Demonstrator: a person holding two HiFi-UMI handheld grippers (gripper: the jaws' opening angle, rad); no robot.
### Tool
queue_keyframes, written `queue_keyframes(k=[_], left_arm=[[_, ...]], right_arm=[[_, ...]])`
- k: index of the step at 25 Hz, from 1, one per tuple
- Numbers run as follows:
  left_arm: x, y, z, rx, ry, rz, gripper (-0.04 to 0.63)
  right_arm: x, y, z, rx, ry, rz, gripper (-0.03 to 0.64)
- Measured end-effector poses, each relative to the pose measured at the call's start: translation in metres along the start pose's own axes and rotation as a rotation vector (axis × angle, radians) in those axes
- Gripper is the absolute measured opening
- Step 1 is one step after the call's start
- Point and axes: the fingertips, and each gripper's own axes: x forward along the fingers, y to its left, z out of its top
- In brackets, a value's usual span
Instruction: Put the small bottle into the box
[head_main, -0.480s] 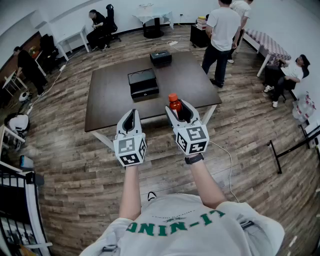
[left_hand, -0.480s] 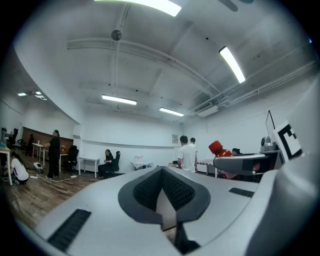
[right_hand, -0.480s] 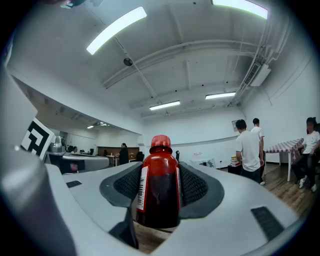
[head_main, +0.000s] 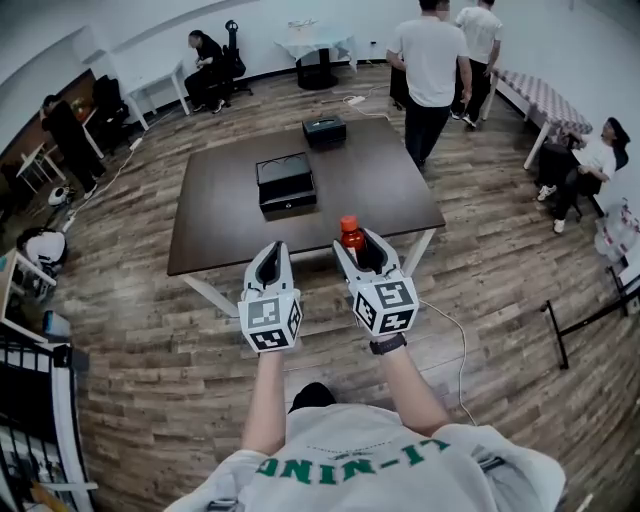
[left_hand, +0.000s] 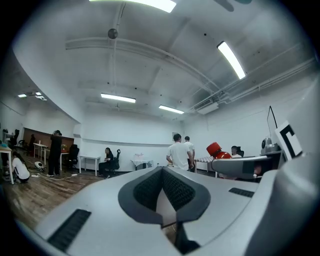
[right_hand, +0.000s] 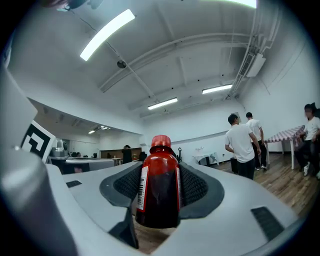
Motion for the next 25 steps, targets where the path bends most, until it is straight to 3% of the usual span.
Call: queue_keyframes(k=[9,15,25], left_arm=[[0.053,0.022,-0.032,-0.033,0.047,0.017,0.008],[0.127,0.066,-0.033,-0.041,0.037,-0.002,0.008],[0.259,0.168,-0.012,-0.075,0.007,0.000,0.008]], right_arm=[[0.053,-0.017,-0.030,0.041,0.043,0.037,0.230],[0.135,-0.031,-0.040,0.045,0.073,0.031,0.230],[0.295,-0.052,-0.020,0.025,0.096,0.020,0.230]])
